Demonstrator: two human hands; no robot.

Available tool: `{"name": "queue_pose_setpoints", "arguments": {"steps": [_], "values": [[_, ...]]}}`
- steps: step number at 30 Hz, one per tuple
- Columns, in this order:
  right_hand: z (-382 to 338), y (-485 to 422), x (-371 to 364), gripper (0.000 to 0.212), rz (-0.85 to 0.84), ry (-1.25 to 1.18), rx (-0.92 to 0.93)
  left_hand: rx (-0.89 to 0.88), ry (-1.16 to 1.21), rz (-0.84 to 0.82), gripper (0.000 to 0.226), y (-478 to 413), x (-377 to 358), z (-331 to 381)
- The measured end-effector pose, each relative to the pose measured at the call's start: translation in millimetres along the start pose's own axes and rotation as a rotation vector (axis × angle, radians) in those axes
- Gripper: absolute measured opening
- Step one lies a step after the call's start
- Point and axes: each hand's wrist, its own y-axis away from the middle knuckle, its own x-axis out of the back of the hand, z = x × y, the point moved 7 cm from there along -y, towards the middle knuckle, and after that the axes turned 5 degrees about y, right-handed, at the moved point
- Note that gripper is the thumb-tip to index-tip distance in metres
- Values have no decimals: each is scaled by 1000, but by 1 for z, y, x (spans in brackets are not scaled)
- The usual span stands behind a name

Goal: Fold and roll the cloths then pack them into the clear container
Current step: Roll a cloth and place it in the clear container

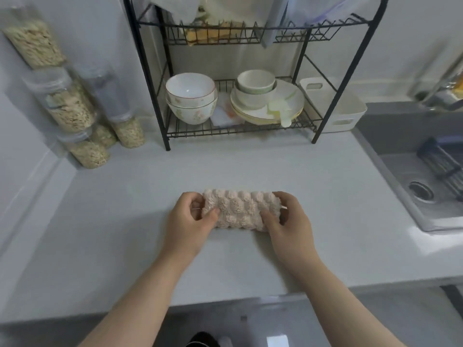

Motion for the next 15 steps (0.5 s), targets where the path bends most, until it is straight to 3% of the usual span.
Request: {"name": "queue_pose_setpoints", "arguments": {"steps": [8,11,15], "values": [[-11,-4,-8,33,-52,59,-346,311,-16,-46,25,-8,-5,9],[-27,-4,10,7,-24,-76,-513,489,100,-113,26,-10,-6,20],[-73,-7,63,15,67,-330,-473,526,374,-184,29,-15,-14,66]]}}
